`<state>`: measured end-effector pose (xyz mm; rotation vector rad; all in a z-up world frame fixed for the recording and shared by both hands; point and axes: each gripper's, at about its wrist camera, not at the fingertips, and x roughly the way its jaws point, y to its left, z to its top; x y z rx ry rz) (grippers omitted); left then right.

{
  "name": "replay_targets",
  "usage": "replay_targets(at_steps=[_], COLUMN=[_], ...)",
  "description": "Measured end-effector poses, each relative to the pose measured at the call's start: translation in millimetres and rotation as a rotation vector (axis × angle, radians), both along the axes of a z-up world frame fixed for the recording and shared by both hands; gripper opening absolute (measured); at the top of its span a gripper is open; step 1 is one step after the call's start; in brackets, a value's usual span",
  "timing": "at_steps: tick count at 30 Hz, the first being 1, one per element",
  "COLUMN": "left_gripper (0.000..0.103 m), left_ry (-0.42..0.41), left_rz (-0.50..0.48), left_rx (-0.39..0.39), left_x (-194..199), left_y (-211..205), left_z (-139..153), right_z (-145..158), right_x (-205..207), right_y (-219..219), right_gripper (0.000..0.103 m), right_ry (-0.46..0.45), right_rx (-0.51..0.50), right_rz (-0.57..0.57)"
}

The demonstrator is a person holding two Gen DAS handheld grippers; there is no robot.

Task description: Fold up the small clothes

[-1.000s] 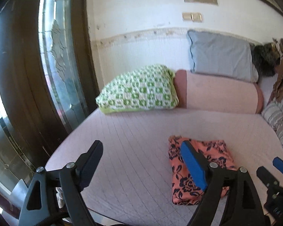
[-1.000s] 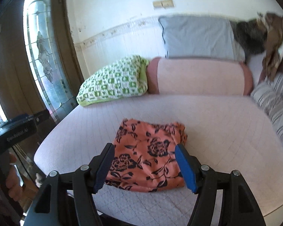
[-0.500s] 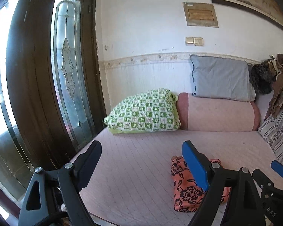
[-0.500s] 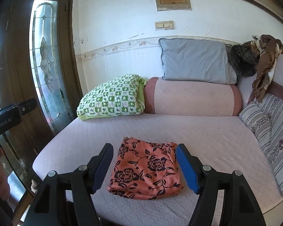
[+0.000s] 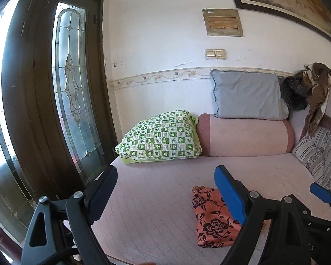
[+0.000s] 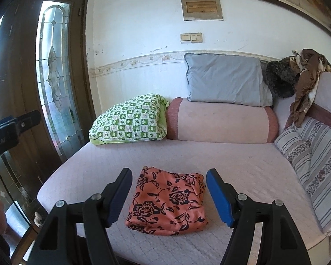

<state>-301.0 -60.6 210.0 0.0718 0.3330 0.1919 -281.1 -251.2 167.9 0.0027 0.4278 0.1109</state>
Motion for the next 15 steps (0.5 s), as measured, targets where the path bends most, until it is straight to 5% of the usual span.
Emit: replay_targets(at_steps=[15], left_gripper=[0.090], left_ry=[-0.020], left_rz=[-0.075], left_rx=[-0.005], left_x=[-9.2], left_y=[-2.1], left_z=[9.2], right_z=[13.3], right_x=[-9.1], right_y=[3.3], right_gripper=[0.073], right_ry=[-0.028], right_rx=[-0.023], right_rz=[-0.031])
